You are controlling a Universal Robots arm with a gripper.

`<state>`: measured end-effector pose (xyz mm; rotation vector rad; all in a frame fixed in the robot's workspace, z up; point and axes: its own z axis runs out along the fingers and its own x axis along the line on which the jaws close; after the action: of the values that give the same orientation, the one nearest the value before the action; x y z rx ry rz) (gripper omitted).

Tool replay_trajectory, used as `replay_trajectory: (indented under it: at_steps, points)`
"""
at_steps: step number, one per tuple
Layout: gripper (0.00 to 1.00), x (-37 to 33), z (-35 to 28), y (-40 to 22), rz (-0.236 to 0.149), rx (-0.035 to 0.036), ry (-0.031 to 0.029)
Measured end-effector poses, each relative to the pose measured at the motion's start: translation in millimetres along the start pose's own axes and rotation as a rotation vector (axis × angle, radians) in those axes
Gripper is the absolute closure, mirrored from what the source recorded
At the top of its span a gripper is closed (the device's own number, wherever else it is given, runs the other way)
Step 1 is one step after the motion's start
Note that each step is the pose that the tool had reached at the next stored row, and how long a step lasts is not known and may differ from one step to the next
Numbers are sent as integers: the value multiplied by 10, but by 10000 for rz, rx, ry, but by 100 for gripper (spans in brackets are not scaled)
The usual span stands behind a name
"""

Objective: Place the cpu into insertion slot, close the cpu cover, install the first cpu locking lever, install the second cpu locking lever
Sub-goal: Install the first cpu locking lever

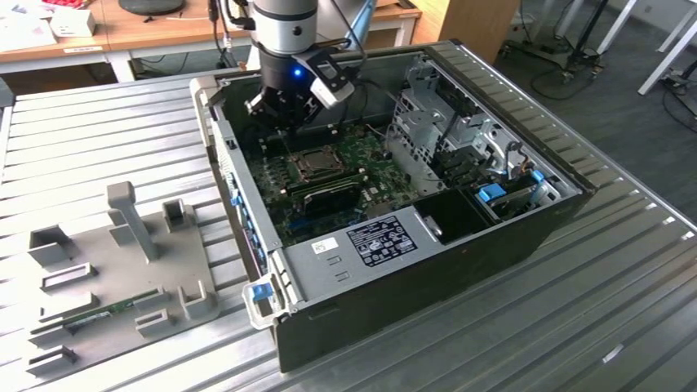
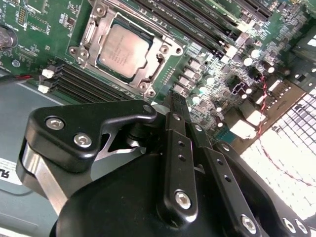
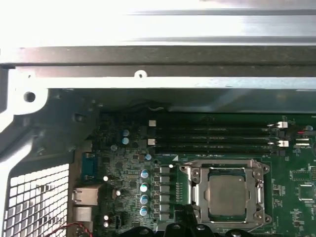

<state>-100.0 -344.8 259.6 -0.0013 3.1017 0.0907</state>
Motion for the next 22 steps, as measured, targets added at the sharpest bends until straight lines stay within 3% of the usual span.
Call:
replay_trajectory:
  at_steps: [8,22]
  points:
    - [90,67,-2,0,-1,0,-11]
    - [90,78,-10,0,-1,2,-9]
